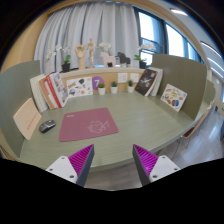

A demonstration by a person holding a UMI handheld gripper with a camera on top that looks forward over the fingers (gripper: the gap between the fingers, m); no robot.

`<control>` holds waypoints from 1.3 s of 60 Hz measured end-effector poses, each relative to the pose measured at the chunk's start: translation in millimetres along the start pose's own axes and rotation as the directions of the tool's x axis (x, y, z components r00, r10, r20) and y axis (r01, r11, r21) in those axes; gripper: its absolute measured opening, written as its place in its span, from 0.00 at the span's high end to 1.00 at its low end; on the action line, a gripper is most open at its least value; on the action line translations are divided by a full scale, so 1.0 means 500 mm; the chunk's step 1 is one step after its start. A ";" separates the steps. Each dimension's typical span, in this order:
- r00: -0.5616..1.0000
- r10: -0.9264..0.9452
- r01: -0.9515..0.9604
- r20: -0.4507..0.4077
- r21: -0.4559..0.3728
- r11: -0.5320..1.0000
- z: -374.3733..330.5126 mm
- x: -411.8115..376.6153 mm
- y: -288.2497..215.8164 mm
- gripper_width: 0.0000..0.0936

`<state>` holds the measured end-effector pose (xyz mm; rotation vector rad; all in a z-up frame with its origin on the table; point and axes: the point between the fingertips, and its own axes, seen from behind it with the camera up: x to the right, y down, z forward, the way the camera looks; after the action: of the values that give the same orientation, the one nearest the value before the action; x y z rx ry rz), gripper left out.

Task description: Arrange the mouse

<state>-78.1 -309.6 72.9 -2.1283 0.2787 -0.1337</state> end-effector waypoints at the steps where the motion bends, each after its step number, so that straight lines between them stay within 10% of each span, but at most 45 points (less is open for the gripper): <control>1: 1.000 -0.007 0.007 0.016 -0.009 1.000 0.005 -0.030 0.010 0.18; 26: 0.945 -0.091 0.135 0.314 -0.123 0.983 0.124 -0.600 0.105 0.17; 60: 0.954 -0.132 0.165 0.268 -0.104 0.981 0.375 -0.775 -0.038 0.20; 78: 0.948 -0.157 0.196 0.275 -0.119 0.973 0.408 -0.778 -0.054 0.48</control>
<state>-409.3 -31.8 -10.0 -2.2840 -0.0634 0.0697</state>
